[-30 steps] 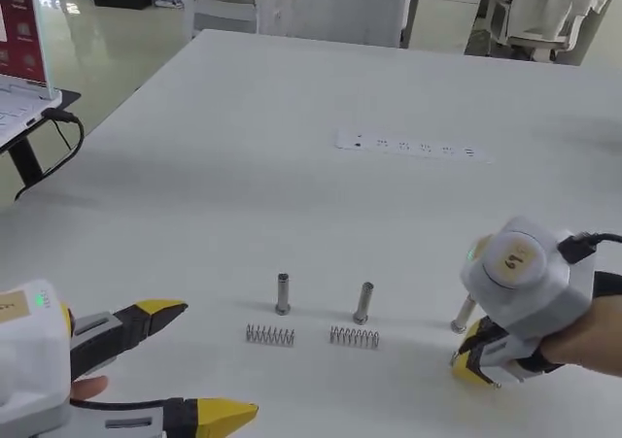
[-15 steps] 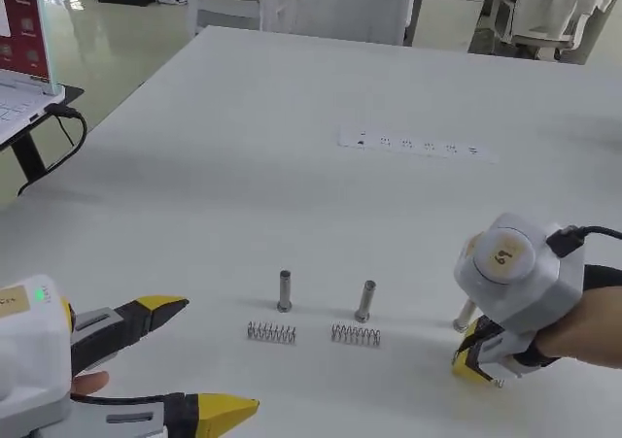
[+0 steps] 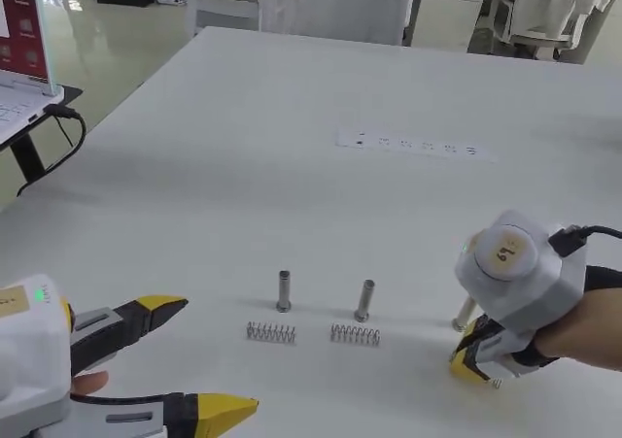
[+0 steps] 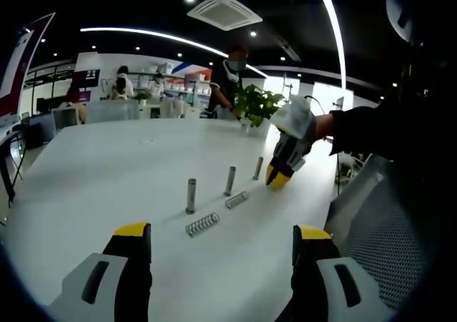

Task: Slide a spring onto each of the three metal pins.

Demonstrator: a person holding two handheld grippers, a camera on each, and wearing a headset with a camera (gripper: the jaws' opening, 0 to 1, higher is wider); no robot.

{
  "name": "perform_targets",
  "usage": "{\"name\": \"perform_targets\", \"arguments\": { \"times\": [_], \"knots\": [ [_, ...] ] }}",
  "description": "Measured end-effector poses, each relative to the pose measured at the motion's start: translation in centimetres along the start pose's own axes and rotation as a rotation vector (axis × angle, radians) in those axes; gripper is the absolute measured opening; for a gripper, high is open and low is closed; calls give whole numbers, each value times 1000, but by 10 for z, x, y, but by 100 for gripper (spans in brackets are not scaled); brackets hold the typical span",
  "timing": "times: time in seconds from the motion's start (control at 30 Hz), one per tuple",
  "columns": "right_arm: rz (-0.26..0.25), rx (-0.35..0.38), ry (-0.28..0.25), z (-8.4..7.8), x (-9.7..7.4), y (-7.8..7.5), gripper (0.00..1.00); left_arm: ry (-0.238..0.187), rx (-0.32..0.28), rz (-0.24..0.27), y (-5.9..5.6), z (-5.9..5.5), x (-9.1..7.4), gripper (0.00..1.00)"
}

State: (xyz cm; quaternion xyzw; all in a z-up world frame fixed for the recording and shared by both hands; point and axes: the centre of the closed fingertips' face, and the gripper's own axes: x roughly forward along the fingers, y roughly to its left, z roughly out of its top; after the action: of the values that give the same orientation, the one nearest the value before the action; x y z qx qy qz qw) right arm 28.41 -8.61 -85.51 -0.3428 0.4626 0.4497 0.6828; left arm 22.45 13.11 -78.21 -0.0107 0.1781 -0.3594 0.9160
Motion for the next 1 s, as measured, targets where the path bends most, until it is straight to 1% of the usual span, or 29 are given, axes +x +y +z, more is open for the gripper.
{"name": "perform_targets", "arguments": {
  "times": [0.1,0.2,0.53,0.73,1.0],
  "knots": [
    [-12,21,-39,6,-7,-3,9,2,2,-3,-1,0,1,78],
    [-18,33,-64,11,-13,-3,9,3,5,-5,-2,0,1,78],
    [-37,45,-108,16,-21,-3,9,2,10,-7,-5,2,1,77],
    [-47,78,-160,19,-28,-4,9,4,14,-11,-5,2,2,78],
    [-64,94,-206,20,-31,-4,9,7,17,-14,-6,2,2,78]
  ]
}}
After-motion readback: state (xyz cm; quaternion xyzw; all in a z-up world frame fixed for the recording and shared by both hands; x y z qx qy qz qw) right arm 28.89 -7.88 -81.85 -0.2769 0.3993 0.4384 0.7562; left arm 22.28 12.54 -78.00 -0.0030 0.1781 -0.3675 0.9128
